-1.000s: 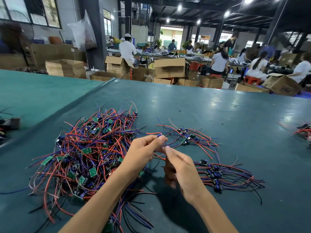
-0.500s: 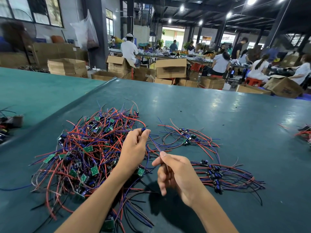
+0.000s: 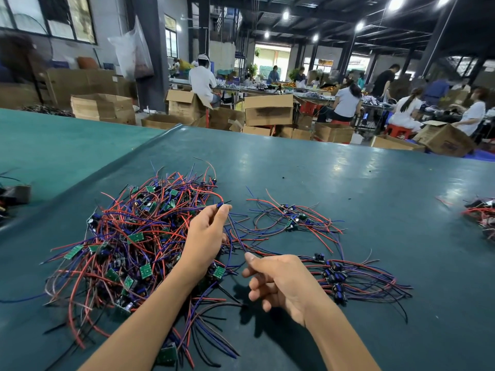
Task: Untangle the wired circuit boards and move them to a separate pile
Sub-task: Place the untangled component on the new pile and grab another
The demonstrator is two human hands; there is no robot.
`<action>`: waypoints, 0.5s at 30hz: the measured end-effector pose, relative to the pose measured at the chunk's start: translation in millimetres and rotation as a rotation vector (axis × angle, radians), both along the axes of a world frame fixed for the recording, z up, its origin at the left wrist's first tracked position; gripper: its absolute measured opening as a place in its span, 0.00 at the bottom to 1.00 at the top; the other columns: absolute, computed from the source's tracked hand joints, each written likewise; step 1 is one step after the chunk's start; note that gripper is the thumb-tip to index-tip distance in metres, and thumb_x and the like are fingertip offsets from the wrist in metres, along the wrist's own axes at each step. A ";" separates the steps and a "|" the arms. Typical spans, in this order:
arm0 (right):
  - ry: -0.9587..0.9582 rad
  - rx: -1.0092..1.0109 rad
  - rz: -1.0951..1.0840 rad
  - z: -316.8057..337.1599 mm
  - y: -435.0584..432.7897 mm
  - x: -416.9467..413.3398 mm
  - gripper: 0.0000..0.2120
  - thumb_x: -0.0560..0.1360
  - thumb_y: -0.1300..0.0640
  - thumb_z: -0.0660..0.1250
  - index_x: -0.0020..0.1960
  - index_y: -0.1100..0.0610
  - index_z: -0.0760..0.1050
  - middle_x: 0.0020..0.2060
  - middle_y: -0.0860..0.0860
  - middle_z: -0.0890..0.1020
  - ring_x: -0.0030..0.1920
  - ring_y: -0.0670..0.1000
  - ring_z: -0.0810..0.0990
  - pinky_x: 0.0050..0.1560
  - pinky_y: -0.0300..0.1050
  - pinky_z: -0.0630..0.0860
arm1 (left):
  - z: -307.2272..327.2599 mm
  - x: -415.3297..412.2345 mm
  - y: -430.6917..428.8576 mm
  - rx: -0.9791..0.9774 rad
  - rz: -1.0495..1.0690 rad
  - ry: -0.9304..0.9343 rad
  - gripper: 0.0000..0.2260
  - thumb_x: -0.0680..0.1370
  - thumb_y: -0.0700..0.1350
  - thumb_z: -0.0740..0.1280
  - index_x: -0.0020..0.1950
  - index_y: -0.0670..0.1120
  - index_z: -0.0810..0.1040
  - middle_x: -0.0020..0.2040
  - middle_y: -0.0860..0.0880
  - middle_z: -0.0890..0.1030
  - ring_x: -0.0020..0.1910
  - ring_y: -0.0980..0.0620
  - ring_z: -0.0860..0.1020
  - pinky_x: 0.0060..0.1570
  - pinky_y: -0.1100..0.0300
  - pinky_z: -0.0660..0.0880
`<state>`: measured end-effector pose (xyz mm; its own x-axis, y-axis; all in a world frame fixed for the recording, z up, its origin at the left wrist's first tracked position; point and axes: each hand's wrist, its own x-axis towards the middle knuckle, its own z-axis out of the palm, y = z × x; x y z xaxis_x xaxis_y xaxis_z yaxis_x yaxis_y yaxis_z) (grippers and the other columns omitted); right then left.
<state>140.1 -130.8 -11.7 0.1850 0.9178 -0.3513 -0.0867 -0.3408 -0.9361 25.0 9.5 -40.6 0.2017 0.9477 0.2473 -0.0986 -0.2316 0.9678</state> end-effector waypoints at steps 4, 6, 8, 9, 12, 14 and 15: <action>-0.002 0.028 -0.007 0.7 -0.2 1.3 0.15 0.78 0.50 0.71 0.45 0.63 0.81 0.31 0.54 0.79 0.29 0.52 0.80 0.22 0.40 0.71 | -1.1 -0.7 1.6 -0.007 -0.018 -0.025 0.10 0.83 0.50 0.64 0.54 0.46 0.81 0.27 0.57 0.70 0.28 0.54 0.71 0.39 0.51 0.70; 0.016 0.026 0.031 2.3 -1.1 2.6 0.13 0.79 0.52 0.70 0.47 0.63 0.81 0.33 0.55 0.81 0.31 0.52 0.81 0.23 0.40 0.72 | -1.6 -0.7 2.3 -0.016 -0.024 -0.033 0.09 0.83 0.50 0.64 0.55 0.47 0.81 0.27 0.58 0.71 0.28 0.55 0.71 0.40 0.51 0.70; 0.032 0.021 0.109 4.4 -2.6 4.6 0.11 0.79 0.54 0.69 0.48 0.63 0.82 0.37 0.55 0.83 0.33 0.52 0.82 0.24 0.41 0.74 | -1.9 -0.8 2.3 -0.029 -0.028 -0.039 0.09 0.84 0.50 0.64 0.55 0.48 0.82 0.28 0.59 0.72 0.29 0.55 0.71 0.40 0.52 0.71; 0.039 0.023 0.147 5.3 -3.1 5.4 0.11 0.79 0.54 0.70 0.48 0.63 0.82 0.39 0.56 0.84 0.34 0.52 0.82 0.25 0.41 0.75 | -1.8 -0.7 1.9 -0.031 -0.028 -0.043 0.09 0.84 0.50 0.64 0.55 0.48 0.82 0.29 0.59 0.72 0.29 0.55 0.72 0.40 0.53 0.72; 0.063 0.036 0.223 7.0 -4.9 7.2 0.10 0.77 0.54 0.71 0.47 0.61 0.84 0.41 0.58 0.85 0.35 0.52 0.83 0.25 0.40 0.75 | -0.4 -0.4 0.8 -0.028 -0.019 -0.048 0.09 0.84 0.49 0.63 0.55 0.49 0.83 0.28 0.58 0.73 0.30 0.53 0.73 0.38 0.56 0.72; 0.066 0.032 0.241 7.4 -5.3 8.1 0.10 0.76 0.52 0.72 0.45 0.60 0.84 0.40 0.58 0.84 0.32 0.50 0.81 0.23 0.39 0.73 | 0.1 -0.2 0.7 -0.025 -0.021 -0.047 0.10 0.84 0.49 0.63 0.55 0.48 0.83 0.27 0.57 0.71 0.30 0.52 0.72 0.38 0.57 0.72; 0.050 0.020 0.240 7.3 -5.3 8.6 0.11 0.76 0.51 0.73 0.43 0.59 0.84 0.39 0.57 0.84 0.31 0.49 0.80 0.22 0.38 0.71 | 0.2 -0.1 0.6 -0.023 -0.023 -0.044 0.10 0.84 0.49 0.63 0.55 0.48 0.82 0.27 0.56 0.71 0.30 0.52 0.72 0.37 0.58 0.72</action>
<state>148.6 -136.1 -4.4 -0.0566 0.9403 -0.3357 -0.0523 -0.3385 -0.9395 24.9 10.1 -40.4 0.2125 0.9485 0.2348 -0.1466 -0.2067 0.9674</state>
